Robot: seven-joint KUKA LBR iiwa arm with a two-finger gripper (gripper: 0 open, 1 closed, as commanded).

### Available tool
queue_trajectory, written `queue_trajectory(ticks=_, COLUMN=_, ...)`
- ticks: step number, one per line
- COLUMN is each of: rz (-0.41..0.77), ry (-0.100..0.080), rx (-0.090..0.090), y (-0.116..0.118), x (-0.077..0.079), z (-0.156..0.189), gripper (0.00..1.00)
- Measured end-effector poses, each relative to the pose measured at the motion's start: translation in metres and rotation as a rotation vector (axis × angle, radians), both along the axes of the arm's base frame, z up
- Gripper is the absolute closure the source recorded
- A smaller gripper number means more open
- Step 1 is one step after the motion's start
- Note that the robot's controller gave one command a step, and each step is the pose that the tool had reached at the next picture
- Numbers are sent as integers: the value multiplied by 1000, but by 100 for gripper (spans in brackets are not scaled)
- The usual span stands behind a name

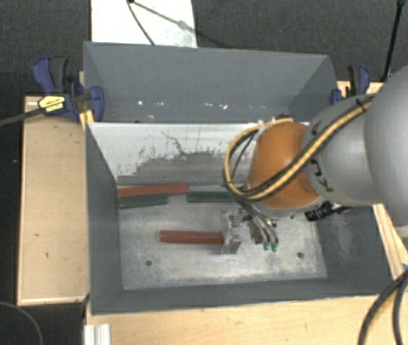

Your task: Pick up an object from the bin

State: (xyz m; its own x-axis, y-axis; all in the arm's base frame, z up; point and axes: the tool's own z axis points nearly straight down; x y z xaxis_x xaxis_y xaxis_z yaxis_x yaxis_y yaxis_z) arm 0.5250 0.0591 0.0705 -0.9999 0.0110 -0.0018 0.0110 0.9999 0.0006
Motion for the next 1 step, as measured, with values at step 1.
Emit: queue_trajectory(ticks=1, rz=256, ry=-8, rx=-3, y=-64, x=-26, z=184, gripper=100)
